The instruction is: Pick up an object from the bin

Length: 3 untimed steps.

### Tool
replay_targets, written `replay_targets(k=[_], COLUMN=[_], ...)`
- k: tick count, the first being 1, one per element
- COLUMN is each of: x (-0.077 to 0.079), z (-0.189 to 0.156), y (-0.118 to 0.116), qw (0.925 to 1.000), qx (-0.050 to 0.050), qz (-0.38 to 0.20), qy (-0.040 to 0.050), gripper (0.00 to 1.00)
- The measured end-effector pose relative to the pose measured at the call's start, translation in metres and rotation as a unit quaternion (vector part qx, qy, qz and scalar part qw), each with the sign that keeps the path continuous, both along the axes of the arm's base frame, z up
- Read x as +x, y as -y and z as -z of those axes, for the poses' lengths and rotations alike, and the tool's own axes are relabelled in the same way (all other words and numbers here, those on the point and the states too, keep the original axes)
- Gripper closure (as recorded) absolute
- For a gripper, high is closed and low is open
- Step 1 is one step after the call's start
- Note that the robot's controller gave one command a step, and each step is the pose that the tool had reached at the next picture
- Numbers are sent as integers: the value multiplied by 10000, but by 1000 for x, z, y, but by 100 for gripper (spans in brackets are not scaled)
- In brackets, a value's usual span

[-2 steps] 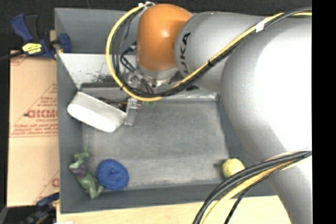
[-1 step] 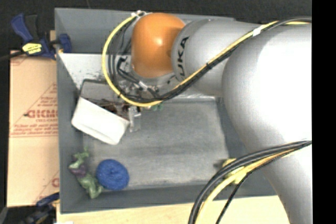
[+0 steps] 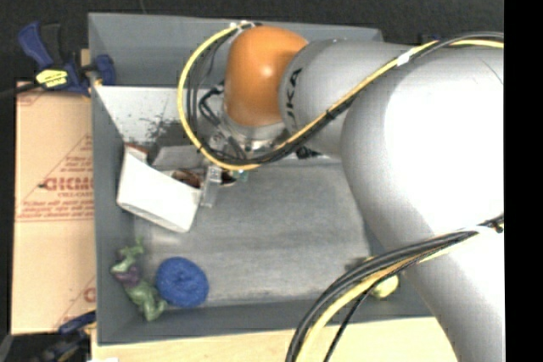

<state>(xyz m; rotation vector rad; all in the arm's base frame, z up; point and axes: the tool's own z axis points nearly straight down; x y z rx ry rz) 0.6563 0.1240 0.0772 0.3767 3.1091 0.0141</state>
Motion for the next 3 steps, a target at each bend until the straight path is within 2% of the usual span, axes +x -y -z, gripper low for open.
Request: replay_targets(k=[1, 2, 3], x=[0, 0, -3], z=[5, 5, -24], y=[-12, -12, -12], qw=[9812, 9813, 9813], qx=[-58, -56, -56], qz=[-1928, -1925, -1923], qy=[15, 15, -34], gripper=[100, 100, 100])
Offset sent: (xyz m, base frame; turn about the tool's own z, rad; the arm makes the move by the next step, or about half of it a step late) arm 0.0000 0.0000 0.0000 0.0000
